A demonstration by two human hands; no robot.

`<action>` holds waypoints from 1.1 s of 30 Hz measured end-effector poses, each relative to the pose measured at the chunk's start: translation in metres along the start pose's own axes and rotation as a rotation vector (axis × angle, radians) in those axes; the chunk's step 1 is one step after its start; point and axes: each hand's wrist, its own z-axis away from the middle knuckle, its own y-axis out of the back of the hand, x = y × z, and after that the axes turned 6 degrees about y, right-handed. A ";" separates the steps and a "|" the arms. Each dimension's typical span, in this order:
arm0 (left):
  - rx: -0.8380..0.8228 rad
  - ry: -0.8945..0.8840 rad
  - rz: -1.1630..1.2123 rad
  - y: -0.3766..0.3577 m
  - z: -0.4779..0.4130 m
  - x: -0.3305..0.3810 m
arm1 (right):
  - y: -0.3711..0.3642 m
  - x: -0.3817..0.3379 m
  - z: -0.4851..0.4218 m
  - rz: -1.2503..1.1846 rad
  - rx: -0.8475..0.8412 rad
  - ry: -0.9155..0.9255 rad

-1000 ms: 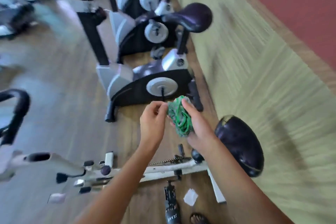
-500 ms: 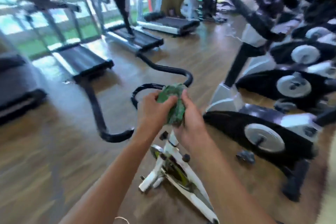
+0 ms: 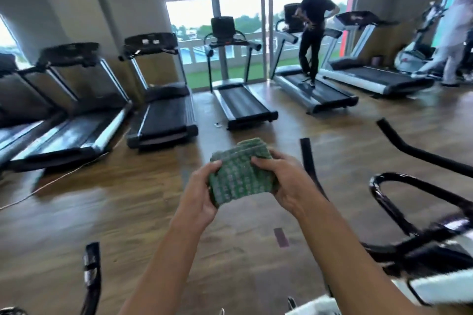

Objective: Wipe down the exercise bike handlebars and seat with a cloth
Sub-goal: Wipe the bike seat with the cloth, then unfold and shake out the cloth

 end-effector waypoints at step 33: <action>0.088 0.089 -0.017 0.075 -0.466 0.139 | -0.062 0.093 -0.509 0.151 0.005 -0.160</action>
